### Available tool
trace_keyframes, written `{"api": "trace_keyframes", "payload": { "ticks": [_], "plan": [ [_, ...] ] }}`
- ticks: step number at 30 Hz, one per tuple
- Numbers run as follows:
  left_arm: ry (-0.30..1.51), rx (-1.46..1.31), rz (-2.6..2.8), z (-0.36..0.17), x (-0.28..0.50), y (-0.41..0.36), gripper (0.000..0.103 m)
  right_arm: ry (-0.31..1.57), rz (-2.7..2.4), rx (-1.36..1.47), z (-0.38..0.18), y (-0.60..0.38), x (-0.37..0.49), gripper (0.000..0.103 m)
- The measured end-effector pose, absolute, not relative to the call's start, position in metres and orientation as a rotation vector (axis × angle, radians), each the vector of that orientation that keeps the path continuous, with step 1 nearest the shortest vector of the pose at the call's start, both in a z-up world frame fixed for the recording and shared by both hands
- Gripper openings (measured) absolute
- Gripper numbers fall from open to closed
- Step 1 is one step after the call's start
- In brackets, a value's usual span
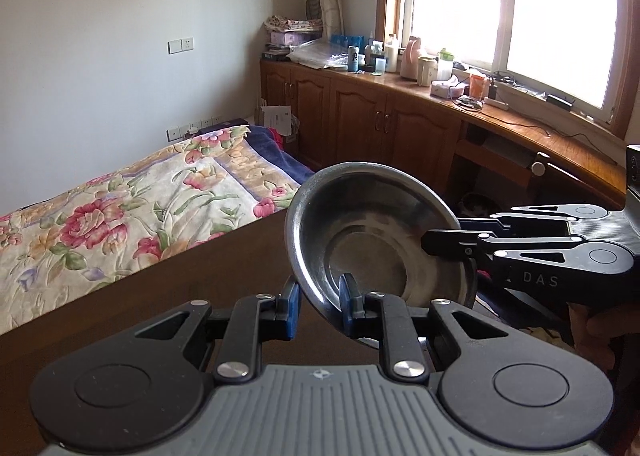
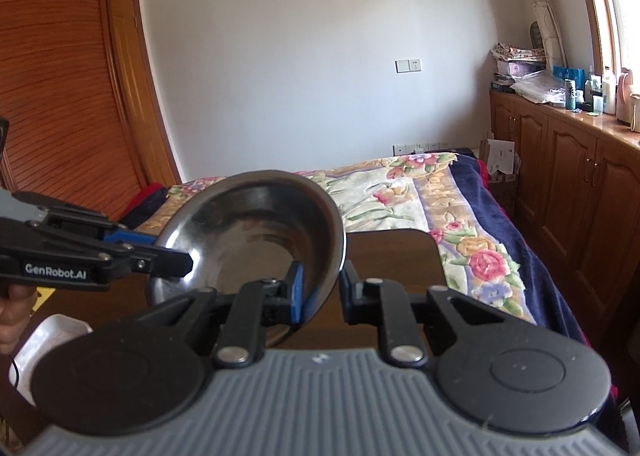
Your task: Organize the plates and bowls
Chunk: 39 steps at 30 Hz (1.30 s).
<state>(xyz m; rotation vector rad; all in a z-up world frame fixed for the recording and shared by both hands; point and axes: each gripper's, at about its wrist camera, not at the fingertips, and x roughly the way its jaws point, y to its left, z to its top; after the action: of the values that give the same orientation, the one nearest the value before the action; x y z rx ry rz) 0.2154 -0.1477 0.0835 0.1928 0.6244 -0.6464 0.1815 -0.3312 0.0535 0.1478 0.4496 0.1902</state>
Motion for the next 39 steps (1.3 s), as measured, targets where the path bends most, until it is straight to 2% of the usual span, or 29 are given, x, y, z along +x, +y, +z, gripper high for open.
{"api": "trace_keyframes", "payload": {
  "ticks": [18, 39],
  "plan": [
    [0.612, 0.092, -0.571, 0.046, 0.139, -0.098, 0.023, 0.44, 0.297, 0.205, 0.03, -0.297, 0.136, 0.021],
    [0.612, 0.0, -0.494, 0.016, 0.117, -0.076, 0.023, 0.426, 0.328, 0.151, 0.007, -0.266, 0.122, 0.021]
  ]
}}
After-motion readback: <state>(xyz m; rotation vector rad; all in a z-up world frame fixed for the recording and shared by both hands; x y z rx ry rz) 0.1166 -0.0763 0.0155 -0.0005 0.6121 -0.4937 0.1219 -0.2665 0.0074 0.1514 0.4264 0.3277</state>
